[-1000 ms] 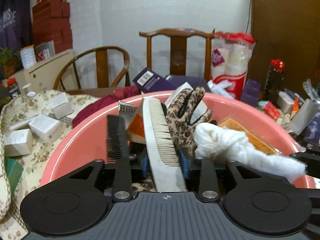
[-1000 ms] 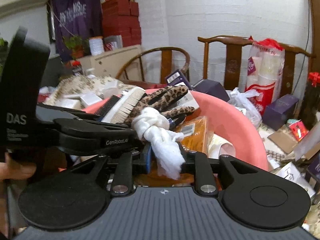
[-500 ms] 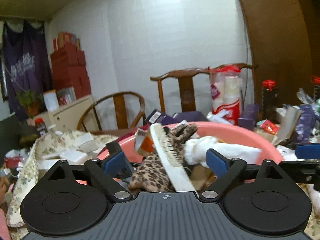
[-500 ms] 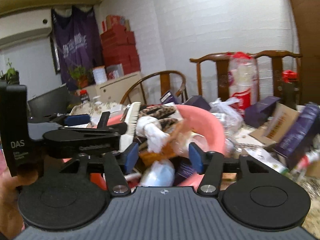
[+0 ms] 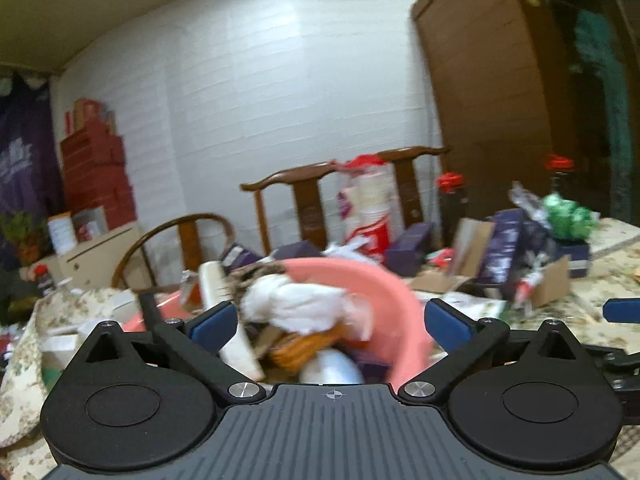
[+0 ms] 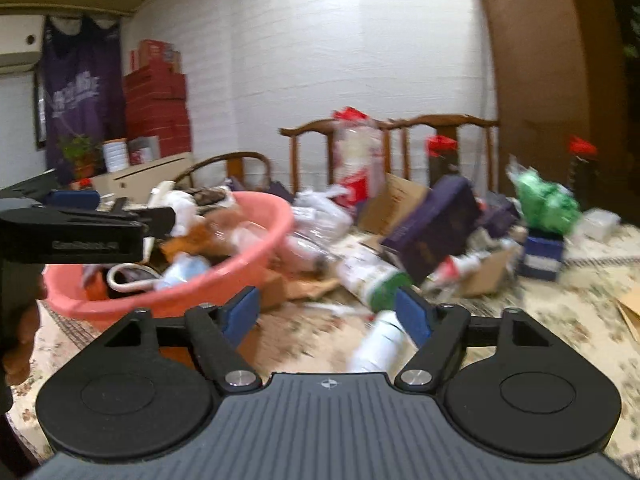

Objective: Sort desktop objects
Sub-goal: 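Move the right gripper to the white plastic bottle and grasp it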

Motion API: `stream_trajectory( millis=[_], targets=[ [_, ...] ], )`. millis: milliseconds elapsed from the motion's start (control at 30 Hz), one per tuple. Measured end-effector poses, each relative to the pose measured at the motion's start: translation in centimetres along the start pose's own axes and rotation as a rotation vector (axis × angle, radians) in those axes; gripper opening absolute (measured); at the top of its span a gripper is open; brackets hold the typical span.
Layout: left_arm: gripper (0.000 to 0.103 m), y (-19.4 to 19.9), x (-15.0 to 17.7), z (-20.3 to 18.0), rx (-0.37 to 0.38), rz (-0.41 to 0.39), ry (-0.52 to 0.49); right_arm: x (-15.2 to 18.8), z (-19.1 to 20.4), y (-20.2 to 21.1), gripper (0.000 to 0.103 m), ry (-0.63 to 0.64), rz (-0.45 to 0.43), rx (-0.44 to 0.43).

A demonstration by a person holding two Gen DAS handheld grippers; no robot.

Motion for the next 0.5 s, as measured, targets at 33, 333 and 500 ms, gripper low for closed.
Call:
stream_trajectory(
  millis=[33, 333, 500],
  targets=[
    [0.103, 0.1, 0.0, -0.8, 0.014, -0.001, -0.005, 0.3, -0.6, 0.3, 0.084, -0.015, 0.0, 0.015],
    [0.103, 0.2, 1.2, -7.2, 0.128, 0.015, -0.046, 2.2, -4.2, 2.3, 0.084, -0.056, -0.005, 0.11],
    [0.103, -0.7, 2.4, -9.9, 0.179, 0.052, -0.054, 2.9, -5.0, 2.7, 0.084, -0.044, 0.001, 0.149]
  ],
)
Point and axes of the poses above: each gripper's, at about its wrist camera, not at the fingertips, and y roughly against the way its jaws point, z to its left, x to its underside, the point moved 6 cm from there along -y, roughly the way its jaws point, and after that the axes turned 6 degrees about y, right-handed, at the moved point
